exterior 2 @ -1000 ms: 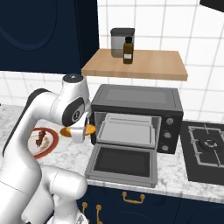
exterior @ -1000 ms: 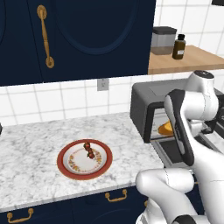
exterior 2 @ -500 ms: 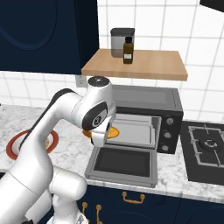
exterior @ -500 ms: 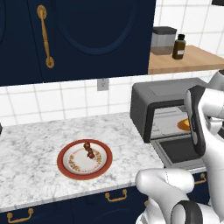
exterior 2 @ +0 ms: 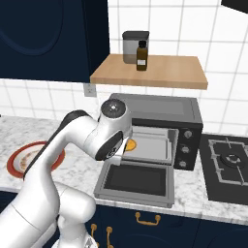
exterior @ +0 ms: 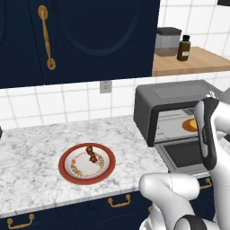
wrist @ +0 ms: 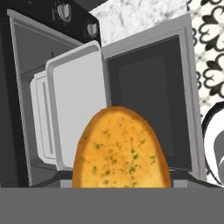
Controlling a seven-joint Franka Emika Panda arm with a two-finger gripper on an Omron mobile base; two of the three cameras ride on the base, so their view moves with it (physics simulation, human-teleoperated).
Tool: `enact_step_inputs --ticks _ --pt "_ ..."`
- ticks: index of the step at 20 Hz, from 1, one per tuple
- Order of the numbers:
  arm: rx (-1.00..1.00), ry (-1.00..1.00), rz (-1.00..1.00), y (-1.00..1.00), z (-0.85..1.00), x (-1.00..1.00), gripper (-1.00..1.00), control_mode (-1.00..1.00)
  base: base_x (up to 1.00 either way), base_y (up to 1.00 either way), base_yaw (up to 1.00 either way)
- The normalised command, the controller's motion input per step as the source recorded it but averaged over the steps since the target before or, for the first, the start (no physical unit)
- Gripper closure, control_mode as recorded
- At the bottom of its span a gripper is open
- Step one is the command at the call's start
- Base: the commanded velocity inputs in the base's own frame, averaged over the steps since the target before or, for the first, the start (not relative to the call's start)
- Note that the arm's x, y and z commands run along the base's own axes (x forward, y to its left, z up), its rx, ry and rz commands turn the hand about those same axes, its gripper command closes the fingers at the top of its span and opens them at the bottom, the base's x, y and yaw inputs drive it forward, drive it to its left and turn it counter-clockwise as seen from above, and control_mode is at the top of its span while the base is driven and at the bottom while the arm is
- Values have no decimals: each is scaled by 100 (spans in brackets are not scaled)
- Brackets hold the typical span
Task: Pick up the kebab skewer and baguette bread, and place them inside the toaster oven. Close the toaster oven door and start by setting the timer.
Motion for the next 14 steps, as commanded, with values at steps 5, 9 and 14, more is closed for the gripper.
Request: enact_step_inputs --ticks 5,9,14 --pt "12 -14 0 -8 8 28 100 -100 0 0 0" --pt "6 -1 0 -9 1 48 100 -100 0 0 0" --pt "1 0 0 -6 -4 40 100 -100 0 0 0"
